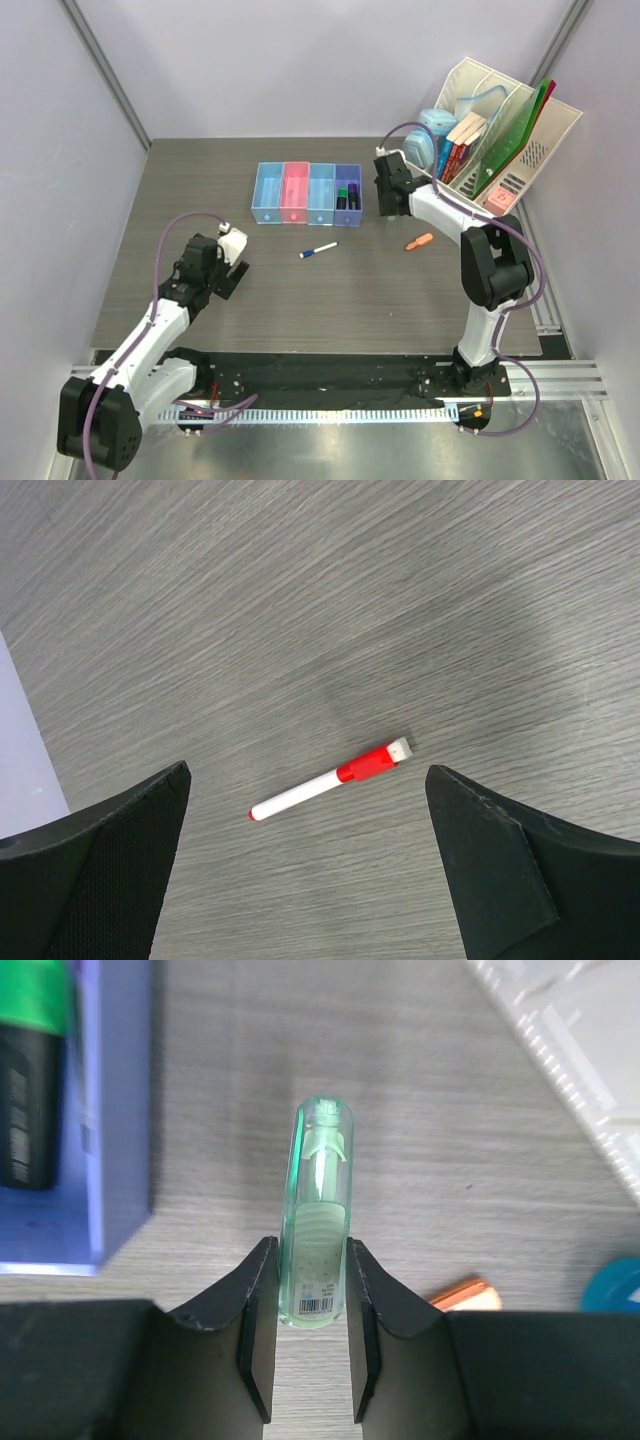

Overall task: Sort the stationery into containers
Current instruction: Pick up the pen from the center of the board, then place the pen in the storage box.

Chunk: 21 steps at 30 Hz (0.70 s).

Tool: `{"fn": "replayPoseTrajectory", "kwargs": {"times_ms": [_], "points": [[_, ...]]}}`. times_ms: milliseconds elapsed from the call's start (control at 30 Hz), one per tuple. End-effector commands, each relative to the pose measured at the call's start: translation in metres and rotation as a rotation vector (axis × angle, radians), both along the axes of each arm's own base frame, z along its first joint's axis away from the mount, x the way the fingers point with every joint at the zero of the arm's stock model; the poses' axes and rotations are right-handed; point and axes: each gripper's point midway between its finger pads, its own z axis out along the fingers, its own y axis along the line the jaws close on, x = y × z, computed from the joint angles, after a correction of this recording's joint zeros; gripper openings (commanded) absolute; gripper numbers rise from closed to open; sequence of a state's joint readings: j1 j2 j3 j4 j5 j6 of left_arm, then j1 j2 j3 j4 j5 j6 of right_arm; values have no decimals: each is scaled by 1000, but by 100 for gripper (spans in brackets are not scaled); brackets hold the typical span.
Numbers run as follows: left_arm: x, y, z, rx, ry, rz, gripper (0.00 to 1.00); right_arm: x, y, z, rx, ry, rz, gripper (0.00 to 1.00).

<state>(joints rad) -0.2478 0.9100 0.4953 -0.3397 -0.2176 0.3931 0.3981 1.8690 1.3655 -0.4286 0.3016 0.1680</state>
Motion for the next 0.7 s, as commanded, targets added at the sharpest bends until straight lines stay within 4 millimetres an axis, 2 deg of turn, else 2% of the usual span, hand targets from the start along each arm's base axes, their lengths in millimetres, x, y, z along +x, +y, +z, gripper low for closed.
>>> {"fn": "replayPoseTrajectory", "kwargs": {"times_ms": [0,133,167,233,267,333,400,433,467,533,633,667], "points": [[8,5,1,0,-22,53,100,21,11,81,20,-170,24,1],[9,11,-3,22,-12,83,100,27,33,102,33,-216,68,1],[9,11,-3,23,-15,84,100,29,45,112,46,-238,85,1],[9,11,-4,23,-8,85,100,33,57,112,46,-238,103,1],[8,12,-4,27,-8,90,100,38,64,120,54,-258,112,1],[7,14,-1,33,-9,94,100,40,82,113,53,-249,138,1],[7,16,1,40,-16,98,100,45,99,122,73,-269,165,1],[6,17,2,41,-15,101,100,48,106,113,72,-255,178,1],[5,17,3,41,-15,101,100,52,116,120,92,-269,192,1],[3,18,5,45,-11,103,100,55,130,108,103,-250,218,1],[-1,21,5,56,-7,109,100,60,148,106,134,-249,241,1],[-1,22,6,59,-7,110,100,63,154,98,136,-238,246,1]]}}
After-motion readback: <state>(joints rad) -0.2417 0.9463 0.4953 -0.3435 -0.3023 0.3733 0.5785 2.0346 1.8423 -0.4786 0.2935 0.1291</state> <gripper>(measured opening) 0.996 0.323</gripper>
